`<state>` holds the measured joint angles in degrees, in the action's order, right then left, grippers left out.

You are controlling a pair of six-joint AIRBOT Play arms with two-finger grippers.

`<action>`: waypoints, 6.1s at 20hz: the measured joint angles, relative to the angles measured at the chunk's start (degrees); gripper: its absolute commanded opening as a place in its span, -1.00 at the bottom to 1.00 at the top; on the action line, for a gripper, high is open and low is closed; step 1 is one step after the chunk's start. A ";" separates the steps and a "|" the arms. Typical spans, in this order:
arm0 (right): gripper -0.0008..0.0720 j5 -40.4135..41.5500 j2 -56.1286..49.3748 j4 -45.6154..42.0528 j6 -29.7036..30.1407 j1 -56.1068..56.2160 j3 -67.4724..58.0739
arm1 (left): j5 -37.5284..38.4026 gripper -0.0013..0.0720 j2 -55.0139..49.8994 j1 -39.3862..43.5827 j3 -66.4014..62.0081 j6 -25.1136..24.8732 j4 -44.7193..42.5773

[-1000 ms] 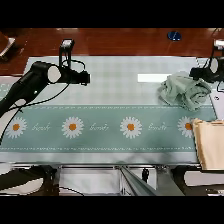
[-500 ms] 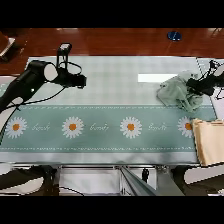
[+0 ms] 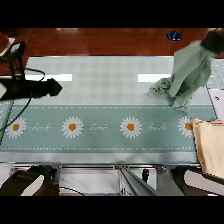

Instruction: Fold the shirts.

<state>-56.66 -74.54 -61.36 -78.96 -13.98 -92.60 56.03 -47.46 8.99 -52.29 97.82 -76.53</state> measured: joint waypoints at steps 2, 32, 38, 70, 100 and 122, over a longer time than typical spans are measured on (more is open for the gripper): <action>-0.91 -0.24 4.50 0.94 1.55 3.43 -3.72 | -2.47 0.42 7.41 1.97 6.54 0.00 2.43; 0.15 -3.30 -8.13 13.70 -0.46 41.81 17.27 | -9.81 0.42 18.36 5.66 22.12 3.50 8.76; 0.15 -12.96 3.87 3.58 -0.48 13.68 21.57 | -2.95 0.42 17.68 5.66 22.14 2.99 9.81; -0.08 1.40 7.39 16.41 -0.76 21.49 64.39 | -2.86 -0.91 -25.05 7.10 14.23 -40.24 50.01; -0.91 -21.46 33.18 -23.08 -6.49 11.23 -19.58 | 10.84 -0.91 21.35 -27.76 -24.74 -31.12 40.35; 0.15 -9.57 -8.90 -9.86 -7.93 11.19 5.92 | -13.35 0.40 -4.02 -8.63 28.48 -31.41 44.63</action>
<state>-66.24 -83.44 -71.22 -86.89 -2.79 -86.67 42.68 -51.48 0.36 -23.81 66.41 -31.90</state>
